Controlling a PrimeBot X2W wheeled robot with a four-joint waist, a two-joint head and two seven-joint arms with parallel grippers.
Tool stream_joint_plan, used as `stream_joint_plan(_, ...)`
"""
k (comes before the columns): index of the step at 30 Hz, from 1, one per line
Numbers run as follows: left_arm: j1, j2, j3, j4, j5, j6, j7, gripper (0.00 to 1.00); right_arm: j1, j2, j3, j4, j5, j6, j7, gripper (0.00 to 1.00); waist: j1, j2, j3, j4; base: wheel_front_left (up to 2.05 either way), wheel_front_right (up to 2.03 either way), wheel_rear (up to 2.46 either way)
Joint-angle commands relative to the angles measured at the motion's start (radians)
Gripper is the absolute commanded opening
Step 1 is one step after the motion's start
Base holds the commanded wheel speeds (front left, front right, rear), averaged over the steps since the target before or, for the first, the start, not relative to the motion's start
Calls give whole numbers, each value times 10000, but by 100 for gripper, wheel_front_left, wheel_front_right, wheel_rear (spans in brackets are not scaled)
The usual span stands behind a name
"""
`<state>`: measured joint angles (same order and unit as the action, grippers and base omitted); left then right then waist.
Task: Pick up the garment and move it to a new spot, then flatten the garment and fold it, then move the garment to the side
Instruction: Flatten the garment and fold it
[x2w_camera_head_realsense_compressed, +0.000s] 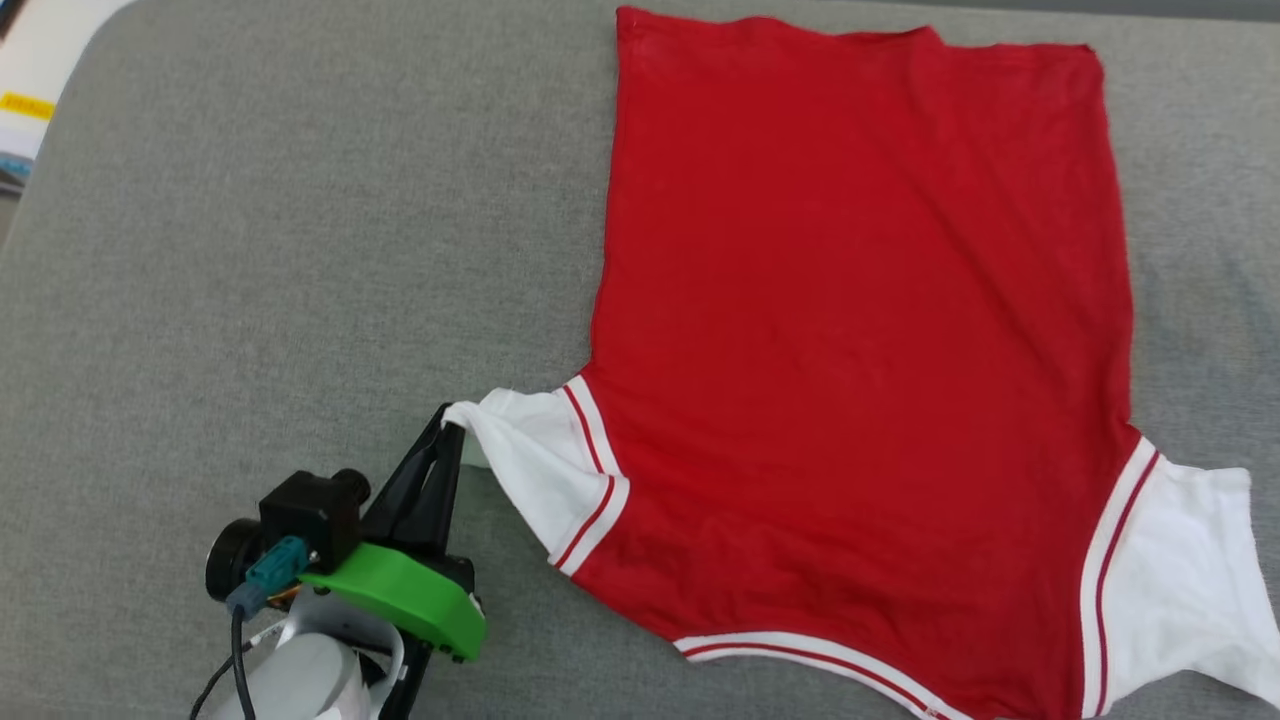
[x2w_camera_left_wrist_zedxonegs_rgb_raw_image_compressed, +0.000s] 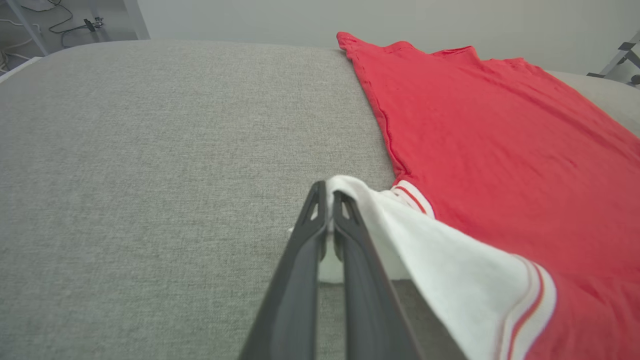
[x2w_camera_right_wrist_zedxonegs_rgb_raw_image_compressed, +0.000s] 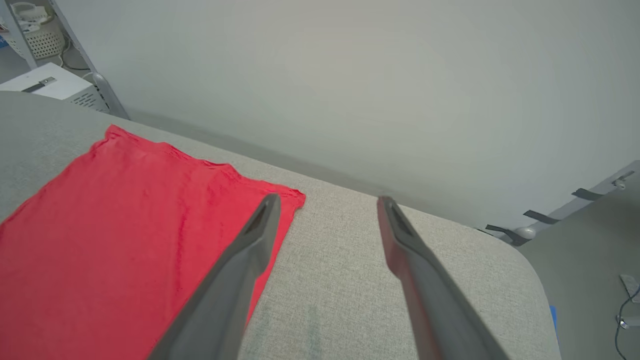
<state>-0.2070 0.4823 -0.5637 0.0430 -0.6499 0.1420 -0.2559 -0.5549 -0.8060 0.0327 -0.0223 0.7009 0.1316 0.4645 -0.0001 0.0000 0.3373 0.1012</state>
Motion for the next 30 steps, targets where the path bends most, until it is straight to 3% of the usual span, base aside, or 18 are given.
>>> stream_joint_plan(1,-240,-138,33,-133,179,-39,-59,0,-674,30,249,237,68,-9,908,100,1,0,1207,864,0,0,0)
stream_joint_plan(7,-651,-588,126,-571,791,-129,-59,0,-3550,174,989,1755,91,-9,5023,100,1,0,2333,1531,0,0,0)
stream_joint_plan(11,-913,-943,160,-831,1124,-270,-59,0,-4980,589,993,2764,-780,-9,6677,100,1,0,3004,1915,0,0,0)
stream_joint_plan(18,-1259,-1383,319,-958,1563,-549,-59,0,-5958,1269,804,3762,-2055,-9,7351,100,1,0,3824,2394,0,0,0)
stream_joint_plan(21,-1325,-1525,393,-894,1710,-691,-59,0,-5640,1485,417,4278,-2194,-9,7177,100,1,0,3884,2465,0,0,0)
stream_joint_plan(26,-1322,-1725,543,-698,1873,-892,-59,0,-4522,1294,453,4463,-2047,-9,7379,100,1,0,3680,2455,0,0,0)
stream_joint_plan(27,-1305,-1739,564,-658,1899,-922,-59,0,-4377,1260,423,4435,-1981,-9,7381,80,1,0,3631,2436,0,0,0)
stream_joint_plan(28,-1290,-1753,586,-628,1926,-949,-59,0,-4254,1202,432,4370,-1921,-9,7392,11,1,0,3590,2422,0,0,0)
stream_joint_plan(29,-1262,-1769,610,-583,1952,-980,-59,0,-4157,1157,387,4275,-1834,-9,7328,0,1,0,3527,2395,0,0,0)
stream_joint_plan(30,-1229,-1773,640,-537,1977,-1005,-59,0,-4115,1147,312,4193,-1784,-9,7212,0,1,0,3451,2349,0,0,0)
